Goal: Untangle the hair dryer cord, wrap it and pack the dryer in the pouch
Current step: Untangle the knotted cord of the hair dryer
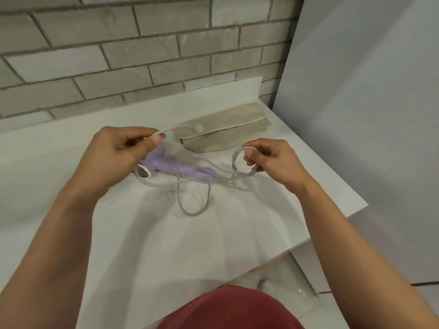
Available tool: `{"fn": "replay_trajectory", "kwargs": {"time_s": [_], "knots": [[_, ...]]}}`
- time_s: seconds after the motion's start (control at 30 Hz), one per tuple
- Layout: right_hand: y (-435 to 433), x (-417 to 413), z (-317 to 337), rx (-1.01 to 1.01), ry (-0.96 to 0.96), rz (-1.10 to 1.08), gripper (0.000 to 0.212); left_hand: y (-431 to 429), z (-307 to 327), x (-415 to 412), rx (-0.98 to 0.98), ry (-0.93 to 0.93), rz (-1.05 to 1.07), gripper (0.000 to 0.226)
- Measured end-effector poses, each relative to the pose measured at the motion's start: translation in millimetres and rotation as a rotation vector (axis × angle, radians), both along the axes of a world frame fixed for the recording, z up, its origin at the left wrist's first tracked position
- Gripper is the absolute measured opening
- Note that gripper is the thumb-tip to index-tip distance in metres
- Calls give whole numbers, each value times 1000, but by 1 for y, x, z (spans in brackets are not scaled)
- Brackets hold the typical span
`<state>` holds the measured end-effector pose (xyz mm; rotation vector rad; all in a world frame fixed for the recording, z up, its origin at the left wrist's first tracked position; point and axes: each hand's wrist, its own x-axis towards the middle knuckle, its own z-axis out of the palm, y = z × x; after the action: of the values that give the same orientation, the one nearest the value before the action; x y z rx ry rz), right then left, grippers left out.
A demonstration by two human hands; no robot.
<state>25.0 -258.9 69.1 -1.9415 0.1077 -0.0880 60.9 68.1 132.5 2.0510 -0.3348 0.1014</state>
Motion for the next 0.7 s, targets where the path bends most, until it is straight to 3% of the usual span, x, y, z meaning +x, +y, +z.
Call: {"fn": "replay_trajectory", "kwargs": {"time_s": [0.1,0.23,0.37,0.53,0.6,0.7], "knots": [[2,3,-2,28,4,-11,15,-1,-9,-13,67,125,-192,13],[7,9,-1,45,-36,-26,17,-31,-44,-29,202,223,-277,7],[5,11,6,57,-102,21,18,-72,-88,-45,351,254,-253,15],[1,8,14,58,-125,88,20,-111,-133,-54,249,386,-134,21],[-3,7,16,45,-131,129,21,-115,-141,-53,308,372,-119,30],[-8,3,19,-103,-157,181,21,-106,-132,-55,569,263,-164,56]]}}
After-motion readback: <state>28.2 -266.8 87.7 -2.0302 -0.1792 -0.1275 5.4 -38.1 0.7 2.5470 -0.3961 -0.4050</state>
